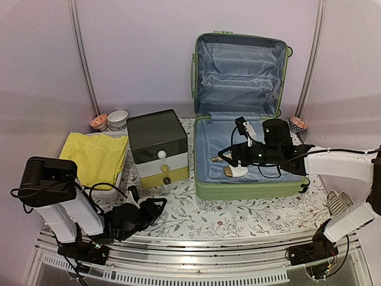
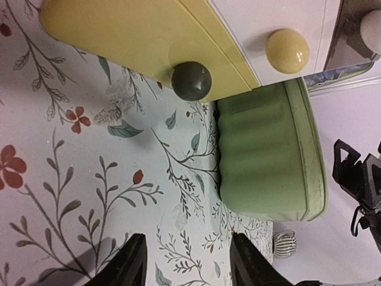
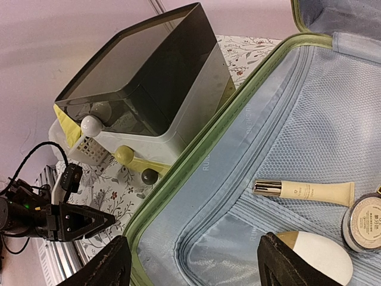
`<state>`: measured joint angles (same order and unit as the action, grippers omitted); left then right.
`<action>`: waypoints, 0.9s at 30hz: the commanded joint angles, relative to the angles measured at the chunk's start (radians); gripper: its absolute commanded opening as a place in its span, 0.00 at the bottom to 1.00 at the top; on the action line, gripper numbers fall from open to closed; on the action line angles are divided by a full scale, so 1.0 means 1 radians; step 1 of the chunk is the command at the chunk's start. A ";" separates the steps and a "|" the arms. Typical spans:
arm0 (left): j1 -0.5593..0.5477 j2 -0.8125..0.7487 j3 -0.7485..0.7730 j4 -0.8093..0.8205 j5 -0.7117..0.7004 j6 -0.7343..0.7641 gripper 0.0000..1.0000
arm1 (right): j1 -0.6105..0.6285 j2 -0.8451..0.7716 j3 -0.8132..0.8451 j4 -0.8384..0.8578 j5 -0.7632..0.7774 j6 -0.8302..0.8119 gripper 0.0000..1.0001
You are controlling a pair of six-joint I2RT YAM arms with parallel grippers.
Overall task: Open, take out, and arrange the luggage
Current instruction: Open the drawer of the storage box.
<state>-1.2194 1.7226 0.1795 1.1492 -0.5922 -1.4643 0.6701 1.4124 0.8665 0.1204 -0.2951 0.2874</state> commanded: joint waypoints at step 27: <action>-0.009 0.103 -0.039 0.213 -0.117 -0.088 0.54 | -0.034 0.017 0.051 -0.041 -0.029 -0.025 0.74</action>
<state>-1.2205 1.7996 0.1585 1.3262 -0.6800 -1.5341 0.6437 1.4216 0.8860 0.0875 -0.3195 0.2722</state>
